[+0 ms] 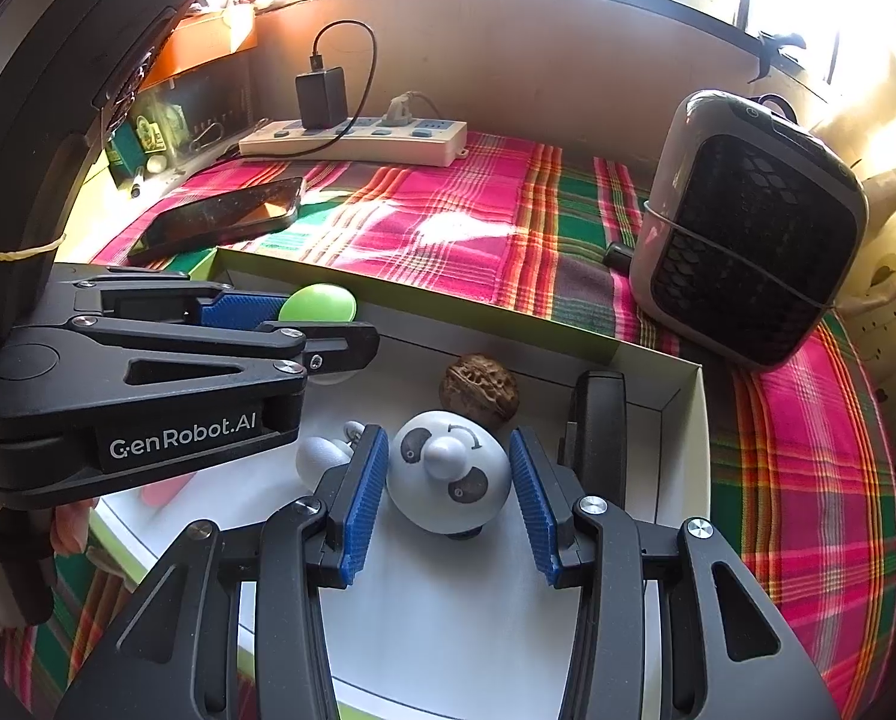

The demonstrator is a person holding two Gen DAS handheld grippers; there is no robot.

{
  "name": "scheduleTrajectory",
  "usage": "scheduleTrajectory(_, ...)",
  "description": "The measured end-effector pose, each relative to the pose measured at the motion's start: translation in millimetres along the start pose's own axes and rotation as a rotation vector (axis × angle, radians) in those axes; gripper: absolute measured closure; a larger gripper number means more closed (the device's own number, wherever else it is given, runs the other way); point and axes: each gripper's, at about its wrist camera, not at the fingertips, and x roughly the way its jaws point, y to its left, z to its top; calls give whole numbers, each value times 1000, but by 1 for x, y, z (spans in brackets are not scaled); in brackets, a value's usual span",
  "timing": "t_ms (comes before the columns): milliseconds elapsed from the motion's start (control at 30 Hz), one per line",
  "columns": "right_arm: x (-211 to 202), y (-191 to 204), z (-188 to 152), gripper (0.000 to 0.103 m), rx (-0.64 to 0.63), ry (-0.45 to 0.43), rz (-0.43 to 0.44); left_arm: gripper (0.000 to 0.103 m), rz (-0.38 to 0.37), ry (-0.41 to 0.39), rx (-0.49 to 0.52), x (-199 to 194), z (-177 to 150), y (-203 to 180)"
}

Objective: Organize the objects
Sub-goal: 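Lower the green mushroom and panda figure with both tools into the tray, then open the left tool releasing the mushroom while the right tool releases the panda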

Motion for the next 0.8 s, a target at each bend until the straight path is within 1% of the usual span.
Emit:
scheduleTrajectory(200,-1,0,0,59,6,-4,0,71,5,-1,-4,-1,-1,1)
scheduleTrajectory(467,-4,-2,-3,54,21,-6,9,70,22,-15,6,-8,-2,0)
scheduleTrajectory(533,-6,-3,-3,54,24,-10,5,67,24,-17,5,-9,-3,0)
scheduleTrajectory(800,-11,-4,-5,53,35,-18,6,67,25,-26,10,-17,-9,-4)
